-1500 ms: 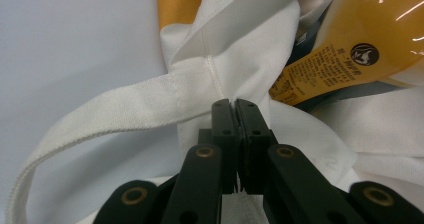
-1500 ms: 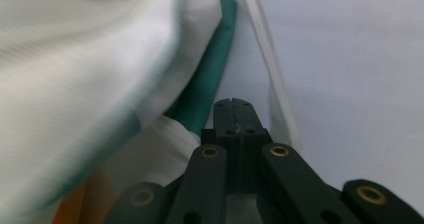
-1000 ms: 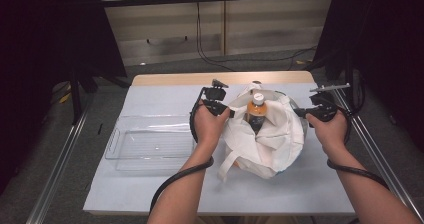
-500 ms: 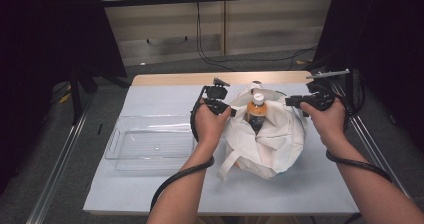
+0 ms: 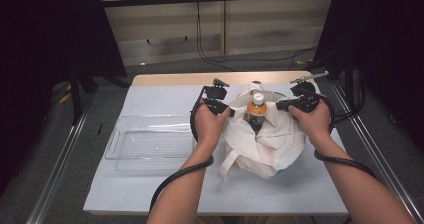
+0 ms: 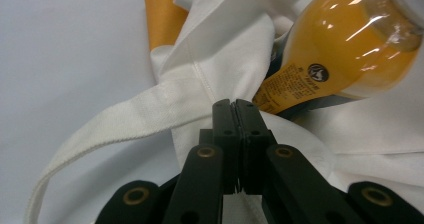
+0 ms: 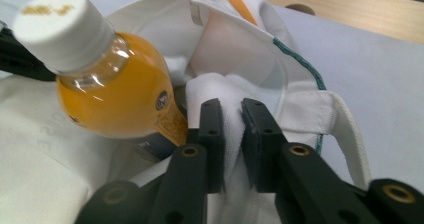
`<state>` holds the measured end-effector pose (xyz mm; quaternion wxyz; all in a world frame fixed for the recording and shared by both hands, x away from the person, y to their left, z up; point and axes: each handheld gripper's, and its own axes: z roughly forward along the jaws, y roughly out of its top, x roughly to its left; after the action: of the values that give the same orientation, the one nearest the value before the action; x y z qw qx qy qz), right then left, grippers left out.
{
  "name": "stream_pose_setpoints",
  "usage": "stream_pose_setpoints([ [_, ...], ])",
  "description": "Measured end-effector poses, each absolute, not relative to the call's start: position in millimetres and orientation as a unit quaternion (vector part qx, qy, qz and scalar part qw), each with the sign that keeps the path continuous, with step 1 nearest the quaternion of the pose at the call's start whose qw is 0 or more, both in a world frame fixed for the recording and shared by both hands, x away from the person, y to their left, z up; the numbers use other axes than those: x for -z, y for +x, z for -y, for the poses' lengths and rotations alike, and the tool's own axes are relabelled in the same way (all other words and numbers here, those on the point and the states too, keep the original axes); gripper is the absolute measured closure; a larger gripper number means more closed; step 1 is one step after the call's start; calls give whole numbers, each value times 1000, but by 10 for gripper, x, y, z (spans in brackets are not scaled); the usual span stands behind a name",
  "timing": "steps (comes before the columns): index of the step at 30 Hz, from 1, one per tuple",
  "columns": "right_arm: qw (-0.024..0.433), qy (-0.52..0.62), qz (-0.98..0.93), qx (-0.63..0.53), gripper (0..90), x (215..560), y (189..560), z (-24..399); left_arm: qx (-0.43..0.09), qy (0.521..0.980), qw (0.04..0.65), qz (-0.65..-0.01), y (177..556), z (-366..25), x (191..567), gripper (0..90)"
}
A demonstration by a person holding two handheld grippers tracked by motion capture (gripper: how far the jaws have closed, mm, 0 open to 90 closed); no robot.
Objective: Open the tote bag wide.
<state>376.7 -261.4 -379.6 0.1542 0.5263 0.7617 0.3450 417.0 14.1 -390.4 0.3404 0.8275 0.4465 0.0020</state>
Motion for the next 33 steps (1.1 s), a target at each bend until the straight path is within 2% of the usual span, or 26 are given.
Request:
stream_pose_setpoints([
  [33, 136, 577, -735, -329, 857, 4392, 3772, 2914, 7, 827, 310, -469, 4216, -242, 4174, 893],
])
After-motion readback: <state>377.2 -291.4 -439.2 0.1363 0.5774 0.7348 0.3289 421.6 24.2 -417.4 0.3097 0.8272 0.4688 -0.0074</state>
